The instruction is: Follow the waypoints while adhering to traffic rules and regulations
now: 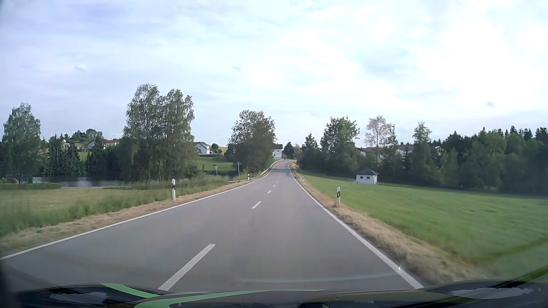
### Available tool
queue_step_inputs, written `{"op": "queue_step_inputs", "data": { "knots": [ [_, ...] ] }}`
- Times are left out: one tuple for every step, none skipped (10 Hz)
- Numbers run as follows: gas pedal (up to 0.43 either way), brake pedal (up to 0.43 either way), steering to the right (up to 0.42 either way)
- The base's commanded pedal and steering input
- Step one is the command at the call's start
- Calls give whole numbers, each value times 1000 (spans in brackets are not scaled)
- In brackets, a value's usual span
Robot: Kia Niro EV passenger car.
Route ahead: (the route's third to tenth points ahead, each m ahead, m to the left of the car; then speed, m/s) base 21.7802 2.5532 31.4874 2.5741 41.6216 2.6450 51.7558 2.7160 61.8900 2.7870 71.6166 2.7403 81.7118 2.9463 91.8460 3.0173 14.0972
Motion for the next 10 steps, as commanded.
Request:
{"op": "queue_step_inputs", "data": {
  "knots": [
    [0,0,2],
    [0,0,1],
    [0,0,1],
    [0,0,1],
    [0,0,0],
    [0,0,0],
    [0,0,0],
    [0,0,0],
    [0,0,0],
    [0,0,0]
  ]
}}
